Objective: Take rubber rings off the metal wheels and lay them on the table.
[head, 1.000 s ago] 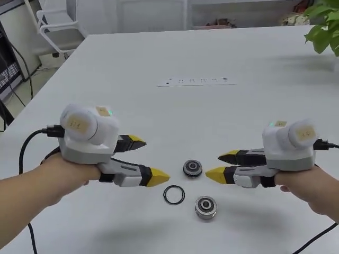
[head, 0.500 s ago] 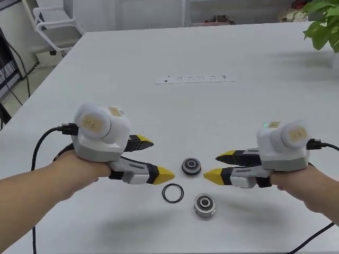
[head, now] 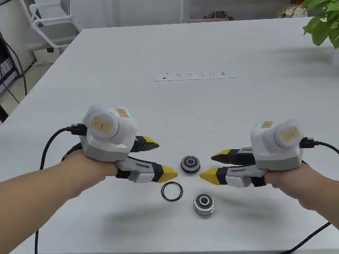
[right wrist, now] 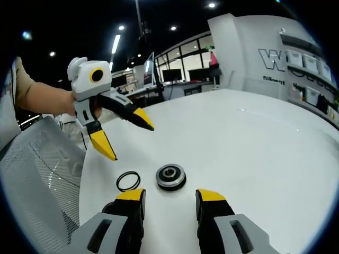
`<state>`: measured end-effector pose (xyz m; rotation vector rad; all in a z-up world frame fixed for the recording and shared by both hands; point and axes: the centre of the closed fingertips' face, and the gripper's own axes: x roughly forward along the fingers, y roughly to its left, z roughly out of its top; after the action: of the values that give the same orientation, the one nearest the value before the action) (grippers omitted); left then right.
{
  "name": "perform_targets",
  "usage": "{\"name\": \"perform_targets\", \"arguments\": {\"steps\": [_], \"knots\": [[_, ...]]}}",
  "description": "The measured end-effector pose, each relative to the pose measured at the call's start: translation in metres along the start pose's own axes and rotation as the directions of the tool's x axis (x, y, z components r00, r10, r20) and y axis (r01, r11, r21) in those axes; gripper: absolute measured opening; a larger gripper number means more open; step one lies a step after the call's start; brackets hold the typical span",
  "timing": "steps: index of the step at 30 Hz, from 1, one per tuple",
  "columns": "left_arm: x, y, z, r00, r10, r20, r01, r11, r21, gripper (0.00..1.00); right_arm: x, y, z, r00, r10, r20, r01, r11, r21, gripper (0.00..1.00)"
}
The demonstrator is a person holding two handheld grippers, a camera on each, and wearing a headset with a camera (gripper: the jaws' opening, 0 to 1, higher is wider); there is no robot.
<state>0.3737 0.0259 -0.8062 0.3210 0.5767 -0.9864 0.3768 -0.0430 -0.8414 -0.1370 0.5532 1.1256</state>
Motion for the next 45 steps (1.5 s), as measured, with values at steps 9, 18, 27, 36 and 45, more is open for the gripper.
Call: {"name": "perform_targets", "arguments": {"steps": [9,18,27,36,45], "knots": [[0.01,-0.001,0.0,0.9999,-0.014,-0.004,0.014,1.0,0.001,0.5,0.004,0.002,0.001,0.9999,0.013,-0.001,-0.013,1.0,-0.015,0.36],[0.019,-0.002,0.0,0.9994,-0.034,-0.011,0.034,0.999,0.005,0.46,0.006,0.0,0.001,0.9998,0.02,-0.001,-0.02,1.0,-0.019,0.36],[0.03,-0.006,0.001,0.9982,-0.058,-0.016,0.058,0.998,0.01,0.4,0.007,0.0,0.0,0.9997,0.025,0.002,-0.025,0.999,-0.02,0.36],[0.038,-0.006,0.0,0.9973,-0.068,-0.026,0.068,0.998,0.008,0.36,0.009,0.0,-0.002,0.9996,0.028,0.006,-0.028,1.0,-0.014,0.37],[0.046,-0.009,-0.001,0.9955,-0.084,-0.042,0.085,0.996,0.018,0.31,0.008,0.0,-0.002,0.9996,0.027,0.012,-0.027,1.0,-0.01,0.37]]}}
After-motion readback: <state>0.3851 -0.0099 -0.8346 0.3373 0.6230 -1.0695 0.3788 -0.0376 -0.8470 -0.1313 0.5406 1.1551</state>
